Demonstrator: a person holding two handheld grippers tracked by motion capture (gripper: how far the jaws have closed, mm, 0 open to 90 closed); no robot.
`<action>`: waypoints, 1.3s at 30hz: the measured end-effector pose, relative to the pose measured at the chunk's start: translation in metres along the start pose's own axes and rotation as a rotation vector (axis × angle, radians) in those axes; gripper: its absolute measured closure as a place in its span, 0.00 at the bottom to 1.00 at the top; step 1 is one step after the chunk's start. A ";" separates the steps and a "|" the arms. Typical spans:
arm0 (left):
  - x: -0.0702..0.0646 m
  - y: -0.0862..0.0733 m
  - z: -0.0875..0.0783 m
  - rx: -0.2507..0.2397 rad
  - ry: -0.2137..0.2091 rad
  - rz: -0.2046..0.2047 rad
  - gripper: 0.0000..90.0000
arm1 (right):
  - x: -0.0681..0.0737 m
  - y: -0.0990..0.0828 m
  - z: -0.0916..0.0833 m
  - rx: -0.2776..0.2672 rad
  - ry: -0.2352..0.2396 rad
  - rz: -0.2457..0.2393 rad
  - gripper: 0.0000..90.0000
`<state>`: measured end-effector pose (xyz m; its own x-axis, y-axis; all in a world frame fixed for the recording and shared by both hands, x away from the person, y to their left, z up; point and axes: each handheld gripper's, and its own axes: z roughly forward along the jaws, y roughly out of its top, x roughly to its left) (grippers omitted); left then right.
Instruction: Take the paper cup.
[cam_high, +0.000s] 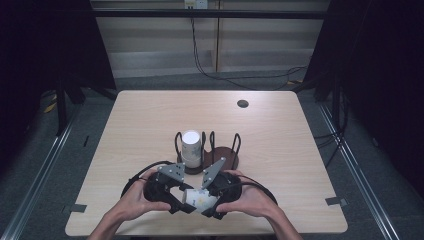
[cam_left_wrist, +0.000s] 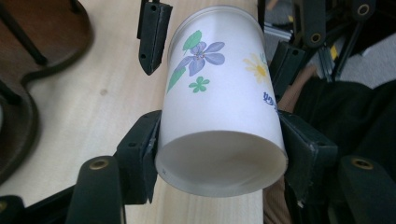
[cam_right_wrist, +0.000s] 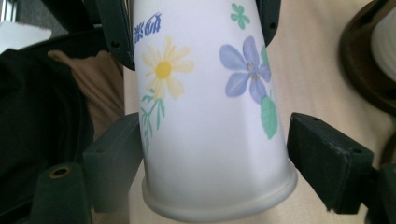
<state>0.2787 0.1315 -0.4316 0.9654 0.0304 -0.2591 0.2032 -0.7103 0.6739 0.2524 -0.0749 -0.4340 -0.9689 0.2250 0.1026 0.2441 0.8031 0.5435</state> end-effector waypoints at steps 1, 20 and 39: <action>0.001 0.000 -0.001 -0.003 0.004 0.005 0.41 | -0.001 -0.001 -0.001 -0.020 0.002 -0.001 0.19; -0.001 -0.003 -0.015 -0.143 0.079 -0.003 0.41 | -0.012 -0.022 -0.029 -0.204 -0.017 0.108 0.16; 0.004 -0.011 -0.016 -0.262 0.109 -0.028 0.40 | -0.015 -0.041 -0.039 -0.301 -0.040 0.166 0.16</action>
<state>0.2825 0.1507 -0.4288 0.9678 0.1327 -0.2141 0.2519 -0.5024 0.8272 0.2559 -0.1325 -0.4251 -0.9133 0.3648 0.1810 0.3697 0.5565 0.7441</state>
